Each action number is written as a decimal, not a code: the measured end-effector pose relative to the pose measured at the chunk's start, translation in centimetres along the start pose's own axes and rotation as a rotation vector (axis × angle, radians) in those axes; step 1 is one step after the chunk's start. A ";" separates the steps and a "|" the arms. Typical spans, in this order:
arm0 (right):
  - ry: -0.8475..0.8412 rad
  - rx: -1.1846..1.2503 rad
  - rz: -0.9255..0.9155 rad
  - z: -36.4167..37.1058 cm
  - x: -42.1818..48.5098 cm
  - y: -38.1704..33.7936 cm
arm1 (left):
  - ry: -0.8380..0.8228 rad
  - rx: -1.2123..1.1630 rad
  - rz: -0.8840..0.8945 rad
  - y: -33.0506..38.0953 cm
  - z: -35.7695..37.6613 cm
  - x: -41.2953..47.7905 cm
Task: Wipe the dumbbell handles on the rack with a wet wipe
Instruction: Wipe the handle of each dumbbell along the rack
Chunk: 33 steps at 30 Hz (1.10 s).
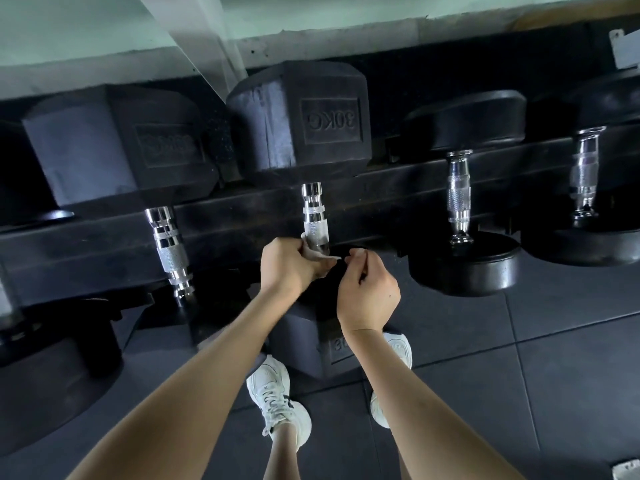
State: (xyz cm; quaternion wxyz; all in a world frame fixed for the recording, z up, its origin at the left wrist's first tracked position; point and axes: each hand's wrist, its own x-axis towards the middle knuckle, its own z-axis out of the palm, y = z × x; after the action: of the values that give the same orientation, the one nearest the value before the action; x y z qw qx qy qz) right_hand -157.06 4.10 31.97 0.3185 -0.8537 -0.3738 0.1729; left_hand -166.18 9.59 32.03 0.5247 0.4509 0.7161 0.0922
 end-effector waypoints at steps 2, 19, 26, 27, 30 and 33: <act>-0.029 0.020 0.033 -0.1 0.0 -0.2 | 0.056 -0.049 -0.015 0.0 0.0 -0.6; -0.892 0.724 0.574 -11.6 4.8 -2.5 | -0.083 -0.422 -0.037 6.3 -1.4 -8.2; -1.114 0.612 0.599 -15.8 9.3 -2.5 | -0.058 -0.145 0.051 11.2 0.6 -10.4; -1.113 0.587 0.618 -16.1 9.9 -2.4 | -0.080 -0.154 0.061 11.7 0.9 -10.4; -1.105 0.642 0.701 -16.7 11.7 -1.6 | -0.095 -0.278 0.037 13.1 1.8 -10.1; -1.006 0.848 0.824 -16.9 12.8 -0.6 | -0.095 -0.453 -0.030 14.7 3.1 -9.5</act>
State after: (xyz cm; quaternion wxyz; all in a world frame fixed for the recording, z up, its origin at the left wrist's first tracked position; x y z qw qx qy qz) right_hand -139.92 6.95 44.15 0.3201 -0.5476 -0.0279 0.7726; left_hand -155.16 9.95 45.91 0.6468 0.3146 0.6585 0.2214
